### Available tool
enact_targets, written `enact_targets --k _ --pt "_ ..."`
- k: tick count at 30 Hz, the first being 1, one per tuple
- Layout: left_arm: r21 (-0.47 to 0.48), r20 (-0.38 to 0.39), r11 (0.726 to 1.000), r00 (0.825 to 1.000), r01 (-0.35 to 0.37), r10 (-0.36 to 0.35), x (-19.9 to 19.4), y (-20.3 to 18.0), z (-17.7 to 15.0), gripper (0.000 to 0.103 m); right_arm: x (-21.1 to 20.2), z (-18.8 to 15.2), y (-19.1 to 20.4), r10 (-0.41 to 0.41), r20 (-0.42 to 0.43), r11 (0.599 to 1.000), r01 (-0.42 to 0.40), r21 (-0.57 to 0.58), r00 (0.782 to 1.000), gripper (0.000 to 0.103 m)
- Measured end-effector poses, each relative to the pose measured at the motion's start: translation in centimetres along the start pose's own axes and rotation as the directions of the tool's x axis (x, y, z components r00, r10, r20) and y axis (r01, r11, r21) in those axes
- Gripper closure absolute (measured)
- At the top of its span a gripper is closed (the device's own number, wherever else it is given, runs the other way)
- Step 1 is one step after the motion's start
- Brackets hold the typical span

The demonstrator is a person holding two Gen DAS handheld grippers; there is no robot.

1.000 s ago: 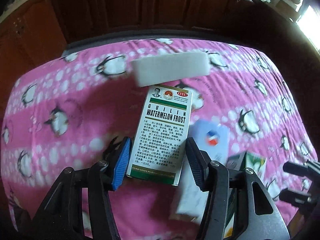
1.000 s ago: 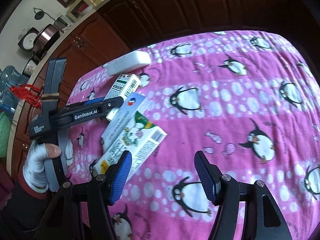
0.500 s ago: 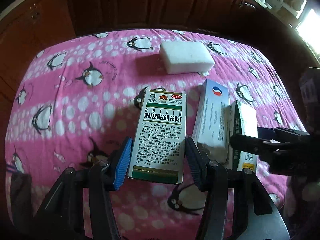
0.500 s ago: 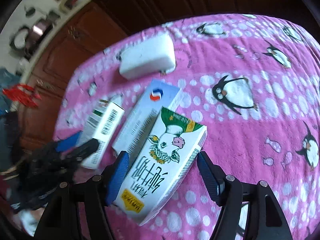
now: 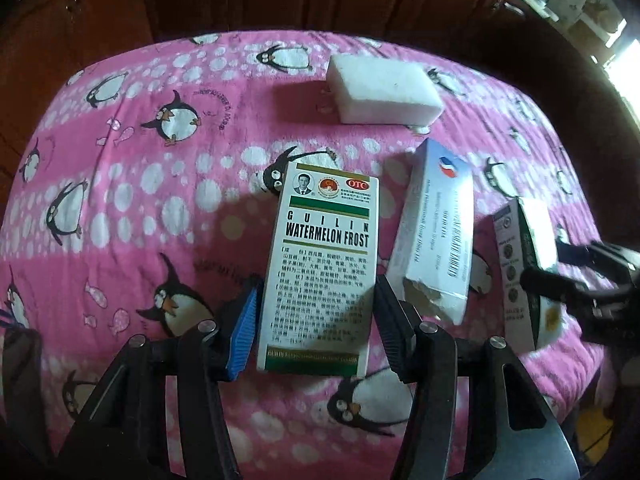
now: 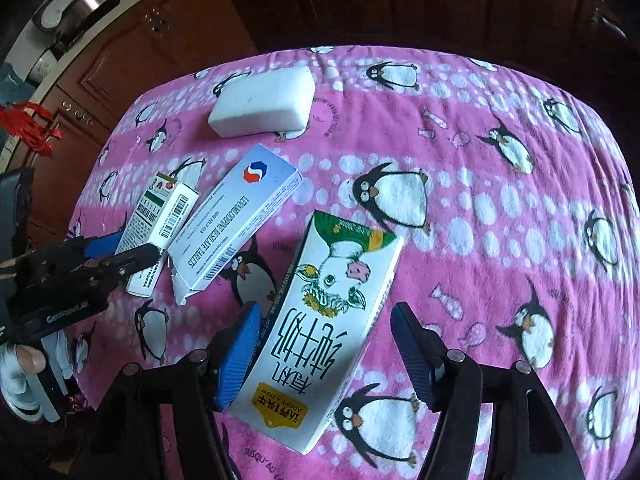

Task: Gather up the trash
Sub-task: 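Grasp the Watermelon Frost box with left tool while right tool grasps the milk carton, then carry the Watermelon Frost box and milk carton over the white bucket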

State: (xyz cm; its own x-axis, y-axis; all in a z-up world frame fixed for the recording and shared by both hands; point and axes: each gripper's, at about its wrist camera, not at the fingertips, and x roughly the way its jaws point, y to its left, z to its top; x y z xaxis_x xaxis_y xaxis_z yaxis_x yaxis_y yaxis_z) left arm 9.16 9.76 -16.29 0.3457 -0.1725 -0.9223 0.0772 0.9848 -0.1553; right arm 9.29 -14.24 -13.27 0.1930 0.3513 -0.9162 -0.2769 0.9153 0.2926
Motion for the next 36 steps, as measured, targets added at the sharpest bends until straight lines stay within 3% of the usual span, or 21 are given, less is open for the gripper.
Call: enact_targets --k 7,13,18,26,36 --pt "-0.013 0.009 1.000 1.000 -0.021 0.022 0.6 0.0 0.3 0.052 0.2 -1.5 -1.0 0.049 0.063 0.996 -0.054 0.075 0.997 0.042" --pt "-0.012 0.060 1.000 0.998 0.005 -0.004 -2.1 -0.5 0.0 0.052 -3.2 -2.6 -2.5 0.080 0.121 0.993 -0.091 0.082 0.989 0.043" --pt "0.036 0.118 0.999 0.992 0.033 -0.037 -4.9 -3.0 0.3 0.052 -5.9 -3.8 -3.6 0.082 0.179 0.991 -0.100 0.093 0.980 0.045" --pt "0.152 0.151 0.984 0.981 0.096 -0.119 -6.5 -10.5 1.0 0.052 -10.7 -5.9 -7.2 0.067 0.288 0.980 -0.116 0.159 0.955 0.046" --pt "0.311 0.133 0.939 0.971 0.149 -0.198 -6.1 -21.1 1.3 0.052 -15.0 -9.7 -14.1 -0.006 0.360 0.952 -0.104 0.286 0.933 0.047"
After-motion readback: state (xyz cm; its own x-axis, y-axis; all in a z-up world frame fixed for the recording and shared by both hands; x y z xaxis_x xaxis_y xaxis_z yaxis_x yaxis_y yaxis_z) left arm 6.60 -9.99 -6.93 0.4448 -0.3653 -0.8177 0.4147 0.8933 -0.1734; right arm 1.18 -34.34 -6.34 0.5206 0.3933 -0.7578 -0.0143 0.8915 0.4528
